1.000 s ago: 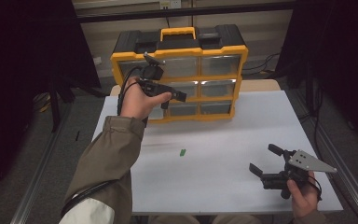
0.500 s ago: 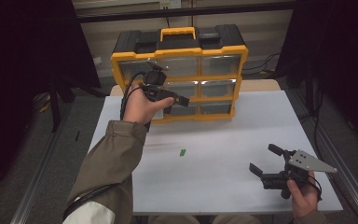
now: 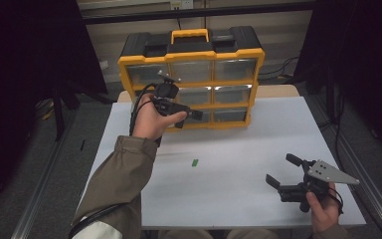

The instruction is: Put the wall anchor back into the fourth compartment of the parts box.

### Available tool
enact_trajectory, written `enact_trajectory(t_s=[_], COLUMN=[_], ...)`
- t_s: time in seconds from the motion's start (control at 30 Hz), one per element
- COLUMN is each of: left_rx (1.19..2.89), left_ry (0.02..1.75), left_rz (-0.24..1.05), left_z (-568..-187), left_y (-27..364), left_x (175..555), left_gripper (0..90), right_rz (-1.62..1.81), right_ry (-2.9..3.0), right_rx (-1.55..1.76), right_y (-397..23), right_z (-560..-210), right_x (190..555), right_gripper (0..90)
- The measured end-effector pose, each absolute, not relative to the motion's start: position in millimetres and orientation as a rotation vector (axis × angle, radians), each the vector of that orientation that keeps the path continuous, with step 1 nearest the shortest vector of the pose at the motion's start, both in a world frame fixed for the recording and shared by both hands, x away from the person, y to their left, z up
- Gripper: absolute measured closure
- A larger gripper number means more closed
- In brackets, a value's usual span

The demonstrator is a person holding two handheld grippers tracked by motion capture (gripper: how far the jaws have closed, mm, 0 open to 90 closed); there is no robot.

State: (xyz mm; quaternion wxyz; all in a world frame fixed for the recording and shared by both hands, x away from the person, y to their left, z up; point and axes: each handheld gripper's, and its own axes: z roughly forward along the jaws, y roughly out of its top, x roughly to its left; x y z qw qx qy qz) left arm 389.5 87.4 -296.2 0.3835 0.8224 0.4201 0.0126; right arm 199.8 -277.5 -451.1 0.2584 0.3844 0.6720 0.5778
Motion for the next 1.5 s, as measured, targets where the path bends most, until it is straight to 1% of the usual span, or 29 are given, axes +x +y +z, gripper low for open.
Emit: enact_trajectory(t_s=[0.33,0.6,0.63,0.67,0.87,1.13,1.5], left_rx=[2.087,2.096,2.075,2.098,2.076,2.067,2.056], left_ry=[1.051,1.047,1.06,1.043,1.05,1.052,1.061], left_rz=[0.037,0.045,0.044,0.047,0.046,0.085,0.102], left_z=[-309,-319,-320,-321,-329,-341,-362], left_y=[85,87,87,88,90,95,100], left_x=[383,379,378,378,375,371,364], left_gripper=[11.6,11.5,11.5,11.5,11.2,10.8,11.1], right_rz=[1.568,1.566,1.567,1.567,1.567,1.567,1.567], right_ry=[1.826,1.822,1.825,1.823,1.827,1.827,1.827], right_rx=[1.041,1.043,1.042,1.043,1.04,1.04,1.04], right_y=[-278,-278,-278,-278,-278,-278,-278], right_z=[-451,-451,-451,-451,-451,-451,-451], right_x=[200,200,200,200,200,200,200], right_gripper=[0.0,0.0,0.0,0.0,0.0,0.0,0.0])
